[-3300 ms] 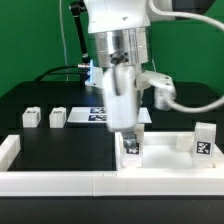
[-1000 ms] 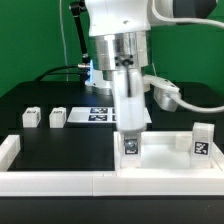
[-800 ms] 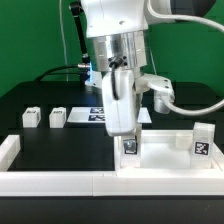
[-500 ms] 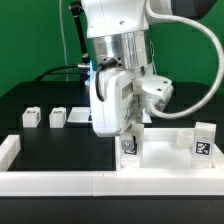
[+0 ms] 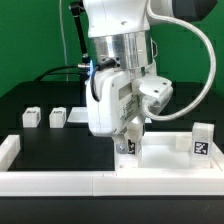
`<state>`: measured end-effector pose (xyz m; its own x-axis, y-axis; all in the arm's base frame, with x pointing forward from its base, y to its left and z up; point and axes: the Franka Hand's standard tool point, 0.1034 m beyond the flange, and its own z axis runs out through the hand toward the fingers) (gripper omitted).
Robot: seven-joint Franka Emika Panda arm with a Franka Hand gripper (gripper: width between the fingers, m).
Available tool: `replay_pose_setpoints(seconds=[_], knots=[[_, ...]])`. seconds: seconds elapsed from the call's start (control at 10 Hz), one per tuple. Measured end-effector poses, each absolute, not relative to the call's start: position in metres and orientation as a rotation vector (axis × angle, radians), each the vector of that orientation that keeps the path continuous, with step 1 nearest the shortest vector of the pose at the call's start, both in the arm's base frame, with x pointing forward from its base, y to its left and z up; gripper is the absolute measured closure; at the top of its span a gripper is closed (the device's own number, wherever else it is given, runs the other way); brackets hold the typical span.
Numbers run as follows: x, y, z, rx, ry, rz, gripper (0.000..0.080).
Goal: Assemble square table
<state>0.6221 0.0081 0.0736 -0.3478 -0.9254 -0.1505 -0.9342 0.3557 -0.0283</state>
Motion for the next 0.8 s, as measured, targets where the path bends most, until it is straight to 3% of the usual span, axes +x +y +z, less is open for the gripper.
replay_pose_setpoints(seconds=[0.2,0.8], knots=[[0.6187,0.0135,0.0935,-1.834,2.364,0.117,0.0155],[0.6167,0.0127,0.0858,-1.854,2.358,0.118,0.015]])
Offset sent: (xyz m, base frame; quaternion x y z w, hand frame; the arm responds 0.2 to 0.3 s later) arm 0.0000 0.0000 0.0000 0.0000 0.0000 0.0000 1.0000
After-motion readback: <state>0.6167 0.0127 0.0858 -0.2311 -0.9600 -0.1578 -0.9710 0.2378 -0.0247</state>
